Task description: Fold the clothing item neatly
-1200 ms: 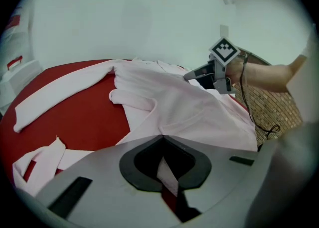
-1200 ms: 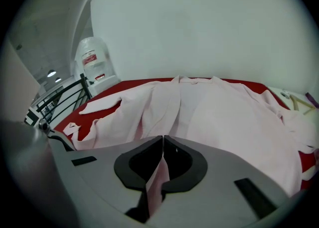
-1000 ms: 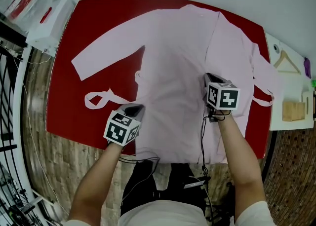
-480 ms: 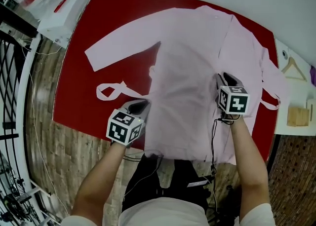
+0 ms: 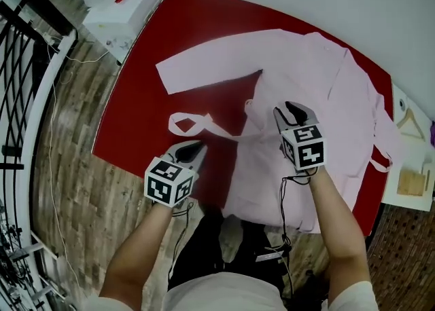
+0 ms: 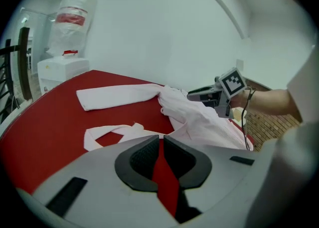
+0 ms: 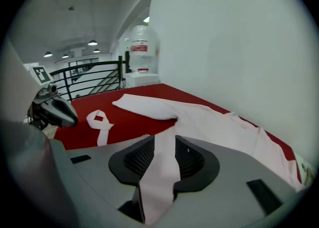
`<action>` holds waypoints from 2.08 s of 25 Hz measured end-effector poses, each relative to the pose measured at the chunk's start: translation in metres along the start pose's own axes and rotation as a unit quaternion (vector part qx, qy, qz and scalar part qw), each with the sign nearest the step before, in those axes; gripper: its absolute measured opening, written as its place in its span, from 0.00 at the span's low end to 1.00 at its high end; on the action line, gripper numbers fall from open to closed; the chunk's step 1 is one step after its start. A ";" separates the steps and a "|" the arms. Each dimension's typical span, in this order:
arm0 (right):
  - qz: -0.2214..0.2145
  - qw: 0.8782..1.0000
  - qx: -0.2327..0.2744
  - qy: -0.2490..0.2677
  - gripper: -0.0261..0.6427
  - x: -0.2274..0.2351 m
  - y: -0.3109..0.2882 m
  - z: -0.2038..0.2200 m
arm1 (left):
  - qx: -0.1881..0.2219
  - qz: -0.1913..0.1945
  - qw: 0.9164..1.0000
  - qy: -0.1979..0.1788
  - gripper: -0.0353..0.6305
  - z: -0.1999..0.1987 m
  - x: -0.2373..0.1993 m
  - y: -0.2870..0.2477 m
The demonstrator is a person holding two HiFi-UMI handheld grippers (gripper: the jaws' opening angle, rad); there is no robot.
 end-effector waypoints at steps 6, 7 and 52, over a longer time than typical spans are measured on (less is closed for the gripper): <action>-0.081 0.994 -0.010 0.078 0.22 -0.091 -0.070 -0.050 | 0.027 -0.027 0.999 0.027 0.07 0.003 -0.057 0.029; -0.092 0.991 -0.013 0.092 0.22 -0.104 -0.083 -0.057 | 0.030 -0.032 0.999 0.031 0.07 0.002 -0.066 0.032; -0.186 0.947 -0.028 0.260 0.11 -0.216 -0.225 -0.100 | 0.054 -0.027 0.979 0.192 0.17 -0.044 -0.204 -0.004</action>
Point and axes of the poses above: the fingertips, and each gripper's own axes: y backward along the fingers, x to its right, z out of its underside, the point moved 9 cm from there along y, backward along the fingers, and after that the axes turned 4 degrees about -z, right-handed, at the moved point
